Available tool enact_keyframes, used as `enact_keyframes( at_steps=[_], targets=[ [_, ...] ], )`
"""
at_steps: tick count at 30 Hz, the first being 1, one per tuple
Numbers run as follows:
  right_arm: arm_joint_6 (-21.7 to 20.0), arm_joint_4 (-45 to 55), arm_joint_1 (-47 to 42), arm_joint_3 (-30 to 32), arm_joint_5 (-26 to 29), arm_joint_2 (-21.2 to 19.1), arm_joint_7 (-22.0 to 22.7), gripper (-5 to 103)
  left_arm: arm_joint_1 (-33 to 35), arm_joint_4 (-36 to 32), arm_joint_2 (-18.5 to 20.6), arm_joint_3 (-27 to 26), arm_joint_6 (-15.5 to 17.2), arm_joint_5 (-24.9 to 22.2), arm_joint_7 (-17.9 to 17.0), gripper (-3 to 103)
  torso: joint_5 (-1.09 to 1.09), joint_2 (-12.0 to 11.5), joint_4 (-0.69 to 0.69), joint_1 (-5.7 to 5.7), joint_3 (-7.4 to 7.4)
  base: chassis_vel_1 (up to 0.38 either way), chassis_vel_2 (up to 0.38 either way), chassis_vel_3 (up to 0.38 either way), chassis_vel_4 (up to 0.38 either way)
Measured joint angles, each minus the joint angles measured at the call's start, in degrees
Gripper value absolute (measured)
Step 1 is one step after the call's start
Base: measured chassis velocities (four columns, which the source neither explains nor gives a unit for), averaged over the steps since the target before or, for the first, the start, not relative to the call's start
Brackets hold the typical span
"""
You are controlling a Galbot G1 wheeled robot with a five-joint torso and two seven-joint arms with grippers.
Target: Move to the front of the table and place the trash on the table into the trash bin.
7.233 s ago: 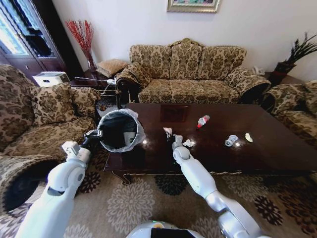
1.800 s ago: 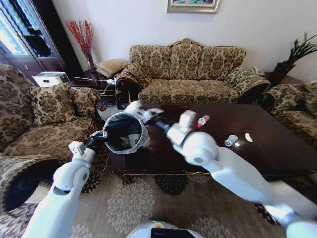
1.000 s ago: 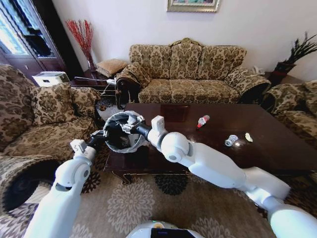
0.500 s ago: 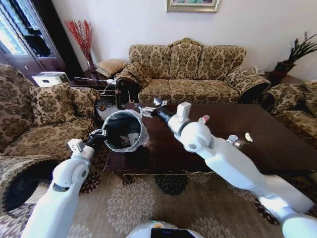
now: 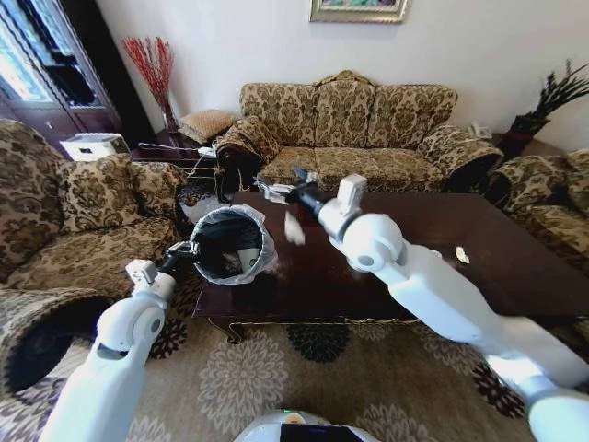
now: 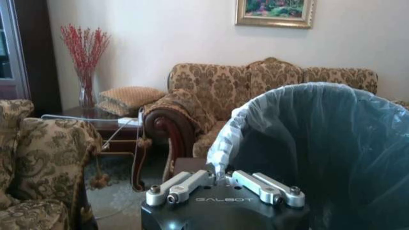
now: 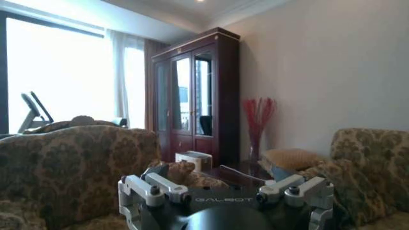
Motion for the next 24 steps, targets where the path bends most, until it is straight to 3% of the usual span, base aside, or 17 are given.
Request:
enact_keyframes(
  at_steps=[3,6,13,16,19,22,24],
  targets=[
    [-0.21,-1.31,2.01,-2.23,0.11,2.39,2.00,100,-0.13,0.19,-0.36,0.11,0.09,0.10,0.00,0,-0.02,0.00,0.03,0.00,0.00,0.000,0.000,0.000,0.000],
    [-0.33,-2.05,0.53,-1.72,-0.53,2.16,2.61,100,-0.14,0.19,-0.32,-0.01,0.14,0.06,-0.01,0,0.00,0.00,0.02,0.00,0.00,0.000,0.000,0.000,0.000],
    [0.19,-0.67,-9.06,3.51,-4.19,-5.15,3.01,100,-1.46,1.61,0.99,-1.23,0.17,-0.50,-0.16,0,0.04,0.00,-0.01,0.00,0.00,0.000,0.000,0.000,0.000],
    [1.27,0.28,-19.88,9.04,-7.44,-10.03,1.83,100,-3.32,3.12,1.63,-2.03,0.14,-0.62,-0.63,0,0.03,0.00,-0.01,0.00,0.00,0.000,0.000,0.000,0.000],
    [1.94,-0.19,-27.23,13.14,-9.67,-11.40,0.16,100,-4.02,3.66,2.01,-2.18,0.13,-0.86,-0.71,0,0.04,0.00,-0.02,0.00,0.00,0.000,0.000,0.000,0.000],
    [2.85,-2.05,-35.19,18.14,-12.45,-10.97,-1.55,100,-4.24,3.73,2.34,-2.09,0.12,-1.05,-0.70,0,0.02,0.00,-0.04,0.00,-0.01,0.000,0.000,0.000,0.000],
    [4.65,-5.81,-41.71,20.27,-16.12,-7.26,-2.74,100,-4.28,3.72,2.42,-1.61,0.12,-1.09,-0.66,0,0.03,0.00,-0.05,-0.01,0.00,0.000,0.000,0.000,0.000]
  ],
)
